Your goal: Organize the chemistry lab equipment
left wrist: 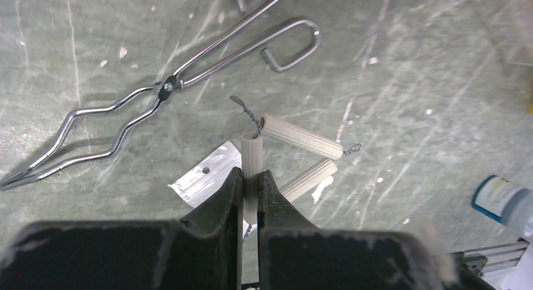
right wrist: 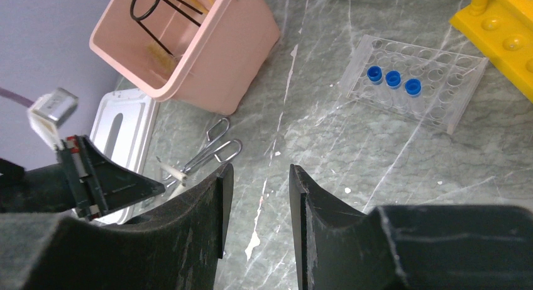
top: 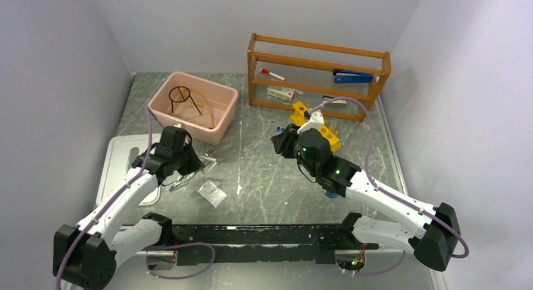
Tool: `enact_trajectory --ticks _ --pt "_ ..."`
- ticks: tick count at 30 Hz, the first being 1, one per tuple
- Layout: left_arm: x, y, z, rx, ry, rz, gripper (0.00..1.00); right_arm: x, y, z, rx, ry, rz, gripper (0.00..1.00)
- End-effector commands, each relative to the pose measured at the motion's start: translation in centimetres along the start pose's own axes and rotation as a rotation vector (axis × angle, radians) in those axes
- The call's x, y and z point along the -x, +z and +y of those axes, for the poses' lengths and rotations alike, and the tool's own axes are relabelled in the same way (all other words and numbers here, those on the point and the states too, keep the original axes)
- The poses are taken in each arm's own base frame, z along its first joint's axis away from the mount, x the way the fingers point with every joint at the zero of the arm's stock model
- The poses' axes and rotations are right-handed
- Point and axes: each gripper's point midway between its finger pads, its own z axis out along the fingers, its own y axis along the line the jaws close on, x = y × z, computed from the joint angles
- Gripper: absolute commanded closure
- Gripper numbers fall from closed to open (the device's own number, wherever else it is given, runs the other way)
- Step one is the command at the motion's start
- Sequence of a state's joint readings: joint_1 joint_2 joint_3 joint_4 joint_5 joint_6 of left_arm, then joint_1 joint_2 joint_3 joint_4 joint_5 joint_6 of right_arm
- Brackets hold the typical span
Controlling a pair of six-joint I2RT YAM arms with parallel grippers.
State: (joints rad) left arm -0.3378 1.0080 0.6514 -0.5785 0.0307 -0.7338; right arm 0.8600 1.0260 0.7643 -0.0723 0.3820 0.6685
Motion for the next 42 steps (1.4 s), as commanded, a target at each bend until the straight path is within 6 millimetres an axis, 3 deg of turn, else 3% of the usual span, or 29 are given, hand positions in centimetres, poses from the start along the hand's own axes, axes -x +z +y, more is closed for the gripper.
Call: enact_trajectory --ticks 1,7,11,15,20,23,29,36,42 --pt "2.5 -3.1 -2.6 -0.090 0.068 -0.087 0.95 1.0 -0.3 -0.1 -0.002 0.009 -0.036 0.58" --pt "8.3 -6.3 -6.7 -0.159 0.156 -0.245 0.95 1.1 -0.4 -0.2 -0.008 0.010 -0.039 0.58" --pt "13.7 -7.4 -8.8 -0.096 0.172 -0.349 0.95 1.0 -0.5 -0.4 -0.011 0.017 -0.039 0.58" --pt "17.4 -5.9 -10.4 -0.039 0.183 -0.387 0.95 0.8 -0.6 -0.7 -0.019 0.023 -0.040 0.58" --pt "20.6 -2.2 -11.3 0.035 0.185 -0.380 0.95 0.9 -0.7 -0.9 -0.025 0.018 -0.046 0.58" --pt "21.4 0.6 -11.4 0.049 0.185 -0.347 0.95 1.0 -0.8 -1.1 -0.034 0.011 -0.045 0.58" --pt "21.6 5.0 -9.1 0.159 0.143 -0.314 0.95 1.0 -0.9 -1.5 -0.047 0.010 -0.052 0.58" --pt "19.2 9.2 -8.2 0.146 0.137 -0.228 0.95 0.7 -0.7 -1.7 -0.056 0.006 -0.044 0.58" --pt "17.8 11.4 -7.7 0.152 0.132 -0.157 0.92 0.9 -0.7 -1.7 -0.060 0.002 -0.046 0.58"
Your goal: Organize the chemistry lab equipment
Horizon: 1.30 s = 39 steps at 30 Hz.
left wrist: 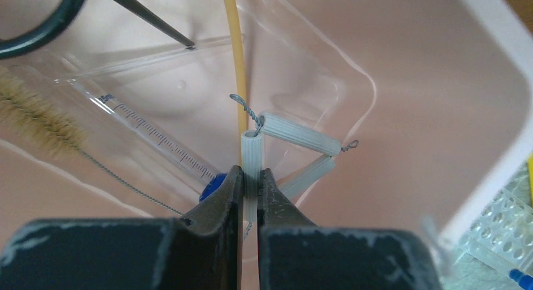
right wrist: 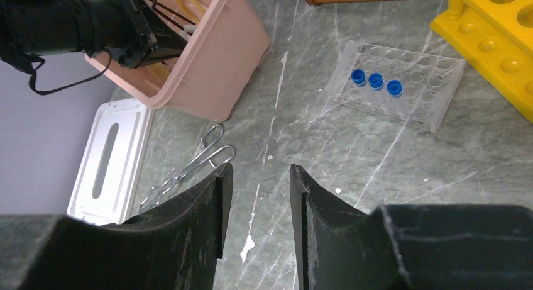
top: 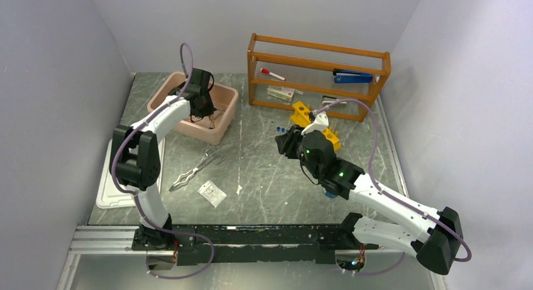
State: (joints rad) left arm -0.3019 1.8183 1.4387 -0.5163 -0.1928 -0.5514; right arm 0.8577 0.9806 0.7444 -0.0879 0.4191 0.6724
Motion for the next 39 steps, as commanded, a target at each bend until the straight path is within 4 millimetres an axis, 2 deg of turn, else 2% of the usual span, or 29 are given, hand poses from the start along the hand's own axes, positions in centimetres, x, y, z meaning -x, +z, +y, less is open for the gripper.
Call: enact_trajectory --ticks 1,6,12,18,22,28,33,35,39 --pt "-0.7 1.4 -0.3 -0.016 -0.016 0.026 0.90 0.3 0.1 -0.8 -0.035 -0.008 -0.016 0.58" --pt "-0.7 1.4 0.2 0.010 -0.004 0.032 0.79 0.5 0.0 -0.9 -0.039 -0.003 -0.022 0.57" --pt "1.1 -1.1 -0.3 -0.018 0.036 -0.006 0.59 0.6 0.0 -0.8 -0.033 -0.002 -0.025 0.57" --pt "2.3 -5.9 -0.1 -0.070 0.077 -0.059 0.44 0.7 -0.1 -0.6 -0.023 -0.002 -0.028 0.57" --pt "1.4 -10.2 1.4 -0.090 0.098 -0.087 0.36 0.7 0.0 -0.5 -0.013 -0.006 -0.025 0.57" --pt "-2.8 -13.9 6.7 0.039 0.009 -0.066 0.32 0.1 0.3 -0.3 -0.003 -0.014 -0.001 0.57" --pt "-7.3 -14.9 10.2 0.102 -0.121 -0.055 0.31 -0.4 0.7 -0.1 0.006 -0.012 0.017 0.57" --pt "-9.7 -14.6 10.6 0.083 -0.153 -0.016 0.31 -0.6 0.8 0.0 0.009 -0.015 0.027 0.57" --pt "-13.4 -13.9 8.8 -0.078 -0.160 0.077 0.37 -1.3 1.2 0.3 0.020 -0.024 0.056 0.57"
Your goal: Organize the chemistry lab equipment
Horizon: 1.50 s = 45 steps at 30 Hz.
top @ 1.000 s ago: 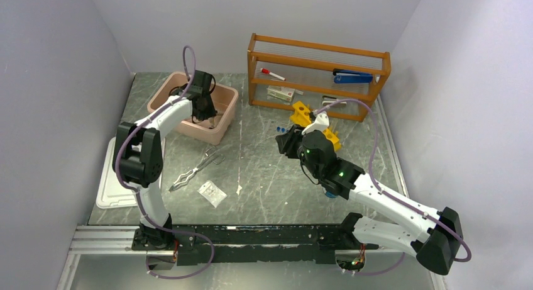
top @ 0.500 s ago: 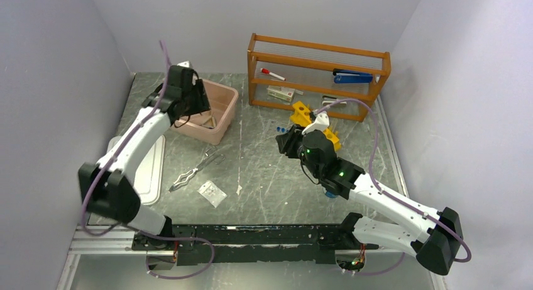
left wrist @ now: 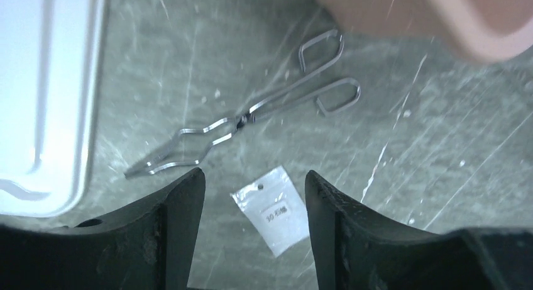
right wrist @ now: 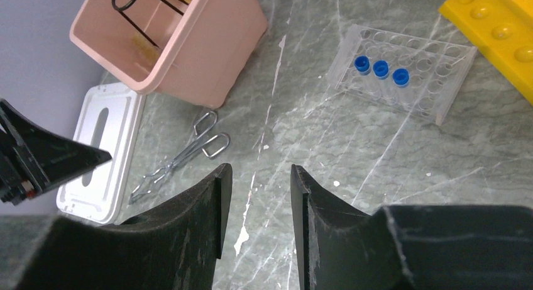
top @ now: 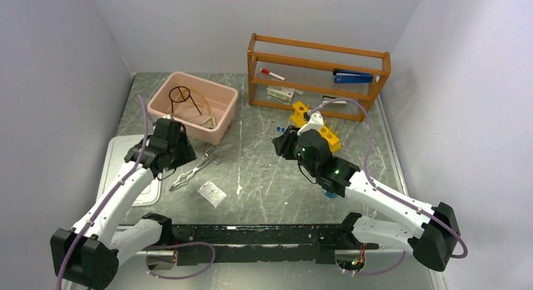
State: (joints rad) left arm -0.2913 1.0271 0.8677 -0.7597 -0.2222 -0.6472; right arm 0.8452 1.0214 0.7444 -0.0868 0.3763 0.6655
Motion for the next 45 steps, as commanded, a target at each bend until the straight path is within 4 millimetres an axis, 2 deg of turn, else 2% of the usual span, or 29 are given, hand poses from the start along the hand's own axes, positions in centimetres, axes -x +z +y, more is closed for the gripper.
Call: enact_trajectory --ticks 1,4,6,7,9,13,17,20,23,26,29,33,38,41,45 --pt "-4.0 0.4 -1.4 -0.139 -0.060 0.117 0.39 -0.2 0.5 0.7 0.030 -0.013 0.019 0.57" --pt "-6.0 0.9 -0.7 -0.135 -0.066 0.168 0.42 -1.8 1.2 1.9 0.104 -0.076 0.082 0.56" --pt "-6.0 1.0 0.0 -0.106 -0.060 0.157 0.42 -3.3 1.6 3.5 0.187 -0.126 0.161 0.55" --pt "-5.7 0.8 0.1 -0.101 -0.057 0.141 0.43 -4.7 1.9 3.6 0.189 -0.147 0.221 0.55" --pt "-4.5 0.4 -0.1 -0.106 -0.054 0.094 0.43 -6.6 2.6 4.7 0.177 -0.201 0.303 0.53" --pt "-0.7 -1.2 -0.2 -0.102 -0.048 -0.057 0.44 -11.1 3.1 7.7 0.183 -0.305 0.423 0.51" --pt "3.5 -4.3 0.2 -0.104 -0.055 -0.248 0.44 -15.1 3.3 10.4 0.216 -0.376 0.498 0.46" --pt "6.0 -7.1 0.6 -0.118 -0.073 -0.378 0.43 -18.3 3.7 11.2 0.211 -0.435 0.585 0.44" --pt "7.7 -9.1 1.4 -0.102 -0.085 -0.467 0.42 -21.0 4.0 12.1 0.206 -0.504 0.640 0.43" --pt "8.3 -9.9 1.7 -0.097 -0.084 -0.507 0.40 -23.7 4.6 12.2 0.183 -0.563 0.700 0.43" --pt "8.2 -9.7 1.9 -0.089 -0.067 -0.511 0.39 -25.4 5.2 11.8 0.131 -0.612 0.746 0.43" --pt "7.9 -8.9 2.2 -0.062 -0.044 -0.500 0.37 -26.6 5.8 11.7 0.093 -0.648 0.775 0.43" --pt "8.0 -8.2 2.2 -0.052 -0.026 -0.506 0.37 -27.5 6.0 10.6 0.041 -0.694 0.808 0.48" --pt "8.2 -8.3 2.2 -0.049 -0.022 -0.514 0.36 -28.5 6.1 9.6 0.018 -0.717 0.840 0.56" --pt "8.2 -8.3 2.3 -0.043 -0.019 -0.516 0.36 -28.9 6.3 8.9 -0.001 -0.730 0.846 0.77"
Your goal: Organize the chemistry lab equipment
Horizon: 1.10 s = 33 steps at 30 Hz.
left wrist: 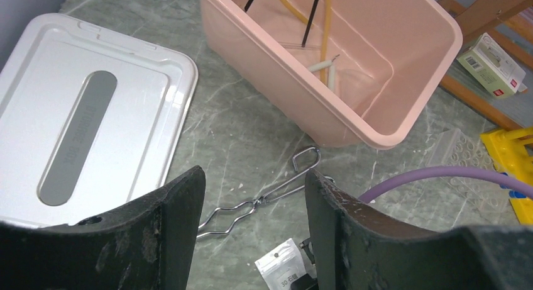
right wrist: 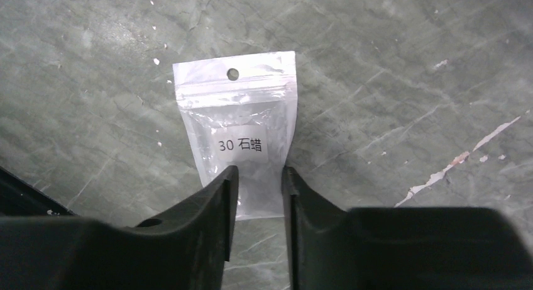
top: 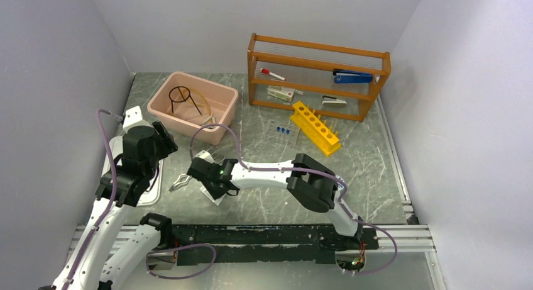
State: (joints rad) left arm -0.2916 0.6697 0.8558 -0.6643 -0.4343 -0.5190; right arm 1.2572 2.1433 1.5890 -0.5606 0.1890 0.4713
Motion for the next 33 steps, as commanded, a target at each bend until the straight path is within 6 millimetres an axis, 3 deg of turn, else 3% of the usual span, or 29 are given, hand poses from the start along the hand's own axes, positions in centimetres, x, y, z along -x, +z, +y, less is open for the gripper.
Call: enact_trajectory --ticks 1,3,12,15,20,22,25,33 --pt "1.1 0.1 0.2 0.011 0.001 -0.050 0.36 -1.6 0.9 -1.3 -0.067 -0.031 0.048 0.81" --pt "0.9 0.2 0.0 0.005 0.000 -0.042 0.36 -0.9 0.5 -1.4 -0.069 -0.024 0.014 0.89" --pt "-1.0 0.5 -1.2 -0.052 -0.039 0.038 0.36 3.5 -4.9 -2.9 -0.031 0.085 -0.249 1.00" --pt "-2.0 0.6 -4.0 -0.205 -0.001 0.091 0.39 4.6 -7.0 -3.7 -0.004 0.138 -0.335 1.00" --pt "-6.1 -0.6 -10.4 -0.598 0.072 0.289 0.36 6.7 -11.2 -5.9 0.056 0.243 -0.492 1.00" --pt "-7.4 -1.0 -11.7 -0.685 0.069 0.357 0.31 8.0 -13.6 -7.0 0.099 0.300 -0.573 1.00" --pt "-8.7 -1.8 -13.4 -0.815 0.060 0.421 0.23 8.8 -15.5 -8.9 0.153 0.364 -0.637 1.00" --pt "-8.7 -4.5 -17.1 -1.102 -0.092 0.464 0.24 10.0 -18.1 -10.1 0.280 0.398 -0.684 1.00"
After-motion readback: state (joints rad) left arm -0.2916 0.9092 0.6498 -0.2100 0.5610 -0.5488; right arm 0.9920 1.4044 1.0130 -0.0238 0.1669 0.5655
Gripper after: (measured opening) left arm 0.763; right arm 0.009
